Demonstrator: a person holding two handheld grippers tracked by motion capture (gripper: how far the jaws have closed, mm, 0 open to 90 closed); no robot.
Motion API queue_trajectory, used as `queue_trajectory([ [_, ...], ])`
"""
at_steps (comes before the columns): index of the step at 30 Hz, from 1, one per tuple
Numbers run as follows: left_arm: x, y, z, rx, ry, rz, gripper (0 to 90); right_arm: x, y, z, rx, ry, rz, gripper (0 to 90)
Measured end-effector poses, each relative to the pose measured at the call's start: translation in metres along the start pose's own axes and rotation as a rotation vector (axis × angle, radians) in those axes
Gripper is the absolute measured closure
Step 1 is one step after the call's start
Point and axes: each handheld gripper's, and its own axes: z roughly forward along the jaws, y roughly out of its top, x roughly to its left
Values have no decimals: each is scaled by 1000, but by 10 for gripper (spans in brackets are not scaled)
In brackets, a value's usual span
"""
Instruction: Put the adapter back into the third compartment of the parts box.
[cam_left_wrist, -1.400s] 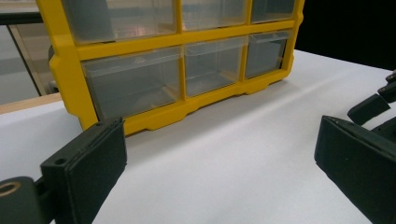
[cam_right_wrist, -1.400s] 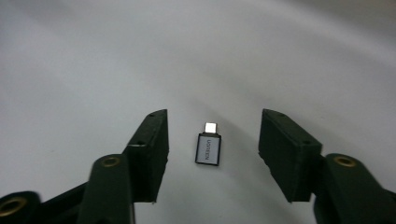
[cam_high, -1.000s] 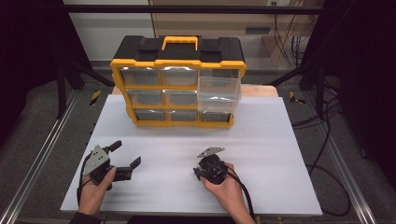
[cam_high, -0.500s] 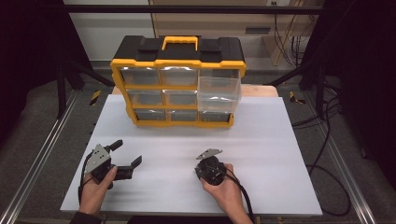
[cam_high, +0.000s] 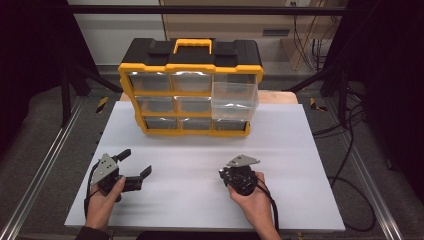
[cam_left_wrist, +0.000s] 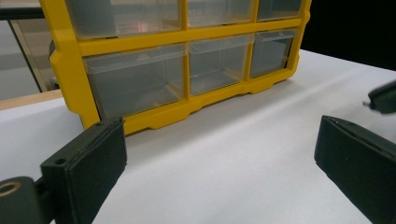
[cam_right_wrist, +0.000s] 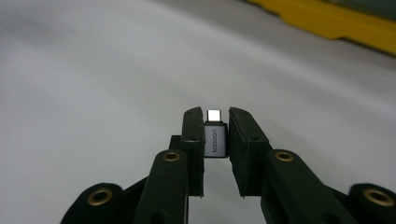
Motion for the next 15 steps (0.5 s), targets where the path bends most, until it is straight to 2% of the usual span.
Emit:
queue_trajectory([
  [4, -2, -1, -2, 2, -5, 1, 22, -19, -1, -16, -91, -37, 71, 764],
  [8, -2, -1, -2, 6, -4, -2, 22, -36, -4, -34, -149, -112, 90, 764],
  [11, -3, -1, -4, 6, 1, -2, 22, -46, -3, -46, -190, -147, 113, 764],
  [13, -4, -1, -5, 5, 1, -5, 22, -48, 0, -51, -203, -179, 103, 764],
  [15, -4, -1, -6, 9, 2, 3, 22, -47, 4, -55, -205, -202, 53, 764],
])
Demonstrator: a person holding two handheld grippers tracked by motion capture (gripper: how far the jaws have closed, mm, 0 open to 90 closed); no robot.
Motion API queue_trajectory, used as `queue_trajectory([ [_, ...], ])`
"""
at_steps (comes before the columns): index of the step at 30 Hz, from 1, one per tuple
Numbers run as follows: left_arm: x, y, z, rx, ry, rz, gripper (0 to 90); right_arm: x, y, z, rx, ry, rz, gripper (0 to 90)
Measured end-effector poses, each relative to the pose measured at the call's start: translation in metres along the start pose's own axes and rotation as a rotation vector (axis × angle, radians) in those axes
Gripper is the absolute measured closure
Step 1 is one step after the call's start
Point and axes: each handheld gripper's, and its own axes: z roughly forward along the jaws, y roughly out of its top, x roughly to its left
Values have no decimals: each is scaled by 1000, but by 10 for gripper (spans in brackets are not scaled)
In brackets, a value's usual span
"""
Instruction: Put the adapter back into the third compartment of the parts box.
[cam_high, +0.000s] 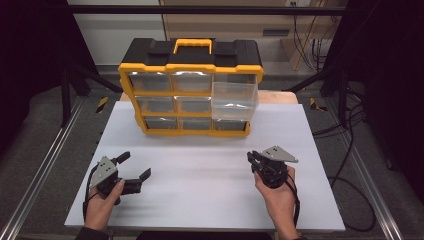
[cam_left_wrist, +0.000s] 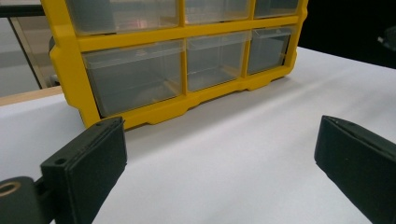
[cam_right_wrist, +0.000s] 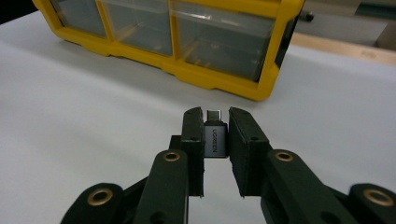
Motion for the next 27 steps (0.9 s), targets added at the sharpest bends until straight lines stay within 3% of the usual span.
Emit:
queue_trajectory([
  [11, -1, 3, -3, -15, -5, 5, 22, -14, 42, -22, -49, -22, -56, 764],
  [21, -2, 4, -4, -23, -7, 10, 22, -22, 80, -40, -96, -25, -74, 764],
  [27, 0, 4, -5, -24, -6, 7, 22, -28, 99, -49, -135, -20, -56, 764],
])
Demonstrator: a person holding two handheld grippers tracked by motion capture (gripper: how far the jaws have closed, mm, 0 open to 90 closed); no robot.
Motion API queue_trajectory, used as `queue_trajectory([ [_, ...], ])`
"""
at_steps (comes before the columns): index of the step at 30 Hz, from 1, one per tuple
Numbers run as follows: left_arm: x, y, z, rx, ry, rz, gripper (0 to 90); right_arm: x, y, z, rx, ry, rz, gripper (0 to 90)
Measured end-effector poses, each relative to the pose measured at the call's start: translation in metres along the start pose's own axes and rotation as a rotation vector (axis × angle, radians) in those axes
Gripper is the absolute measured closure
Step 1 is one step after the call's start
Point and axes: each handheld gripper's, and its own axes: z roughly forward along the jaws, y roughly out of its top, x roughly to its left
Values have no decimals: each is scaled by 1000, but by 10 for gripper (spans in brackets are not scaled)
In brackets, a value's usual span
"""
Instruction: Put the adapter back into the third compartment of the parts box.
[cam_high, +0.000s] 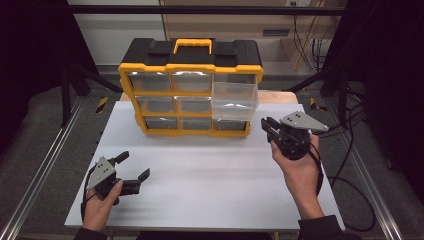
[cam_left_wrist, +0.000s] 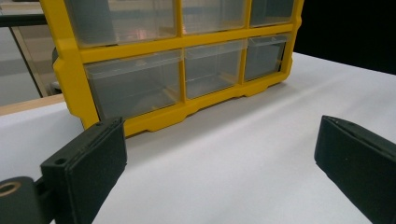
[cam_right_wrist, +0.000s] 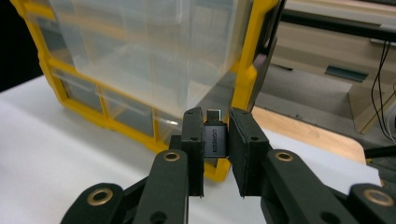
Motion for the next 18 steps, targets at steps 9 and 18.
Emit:
queue_trajectory([
  [9, 0, 0, -1, -2, 0, -3, 22, -6, 23, -7, -34, 6, 5, 764],
  [18, 0, 0, -1, -4, -1, -5, 22, -8, 37, -9, -35, 16, -6, 764],
])
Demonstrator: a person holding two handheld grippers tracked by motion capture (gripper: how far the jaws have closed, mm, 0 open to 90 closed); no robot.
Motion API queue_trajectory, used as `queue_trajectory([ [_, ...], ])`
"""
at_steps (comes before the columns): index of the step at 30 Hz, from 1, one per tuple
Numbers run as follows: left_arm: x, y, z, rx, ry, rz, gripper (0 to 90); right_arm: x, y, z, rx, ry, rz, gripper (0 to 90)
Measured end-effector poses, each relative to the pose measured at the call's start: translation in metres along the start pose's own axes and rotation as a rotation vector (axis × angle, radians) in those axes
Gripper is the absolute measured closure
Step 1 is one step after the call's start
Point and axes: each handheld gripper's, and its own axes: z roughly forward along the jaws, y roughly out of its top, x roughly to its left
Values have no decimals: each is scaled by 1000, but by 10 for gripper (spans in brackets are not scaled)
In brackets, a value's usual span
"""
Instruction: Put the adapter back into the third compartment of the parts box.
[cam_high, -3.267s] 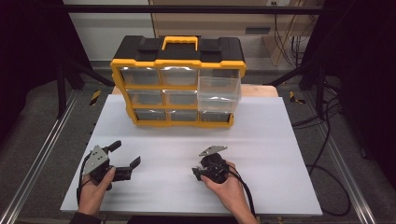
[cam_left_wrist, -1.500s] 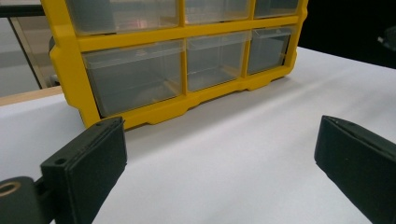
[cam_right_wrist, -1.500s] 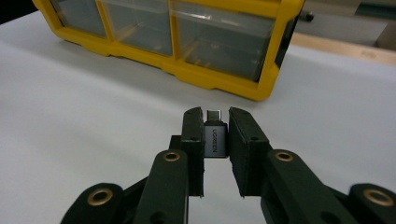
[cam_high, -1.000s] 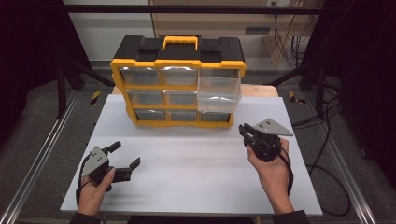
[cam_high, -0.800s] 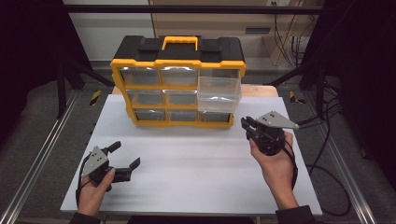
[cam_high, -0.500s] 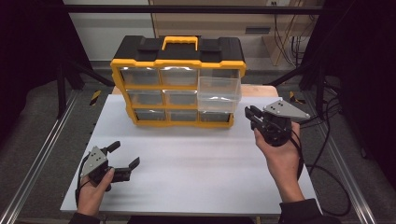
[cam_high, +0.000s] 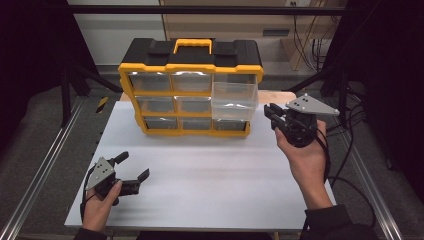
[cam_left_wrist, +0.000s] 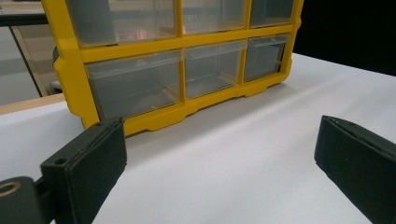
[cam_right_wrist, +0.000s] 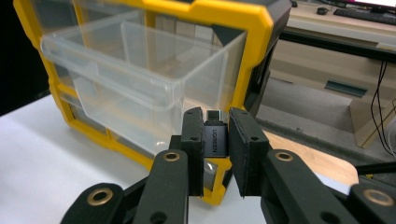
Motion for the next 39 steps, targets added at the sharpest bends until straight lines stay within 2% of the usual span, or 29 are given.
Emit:
queue_trajectory([
  [6, -1, 0, 0, 1, -3, 3, 22, -1, 13, -2, -15, -7, -25, 764],
  [13, -1, 0, 0, 1, -5, 3, 22, -2, 23, -2, -34, 7, -5, 764],
  [20, -1, 0, 0, 1, -5, 3, 22, -4, 32, 0, -46, -3, -11, 764],
  [39, -1, 0, 0, 1, -6, 6, 22, -6, 49, 10, -99, 10, 87, 764],
])
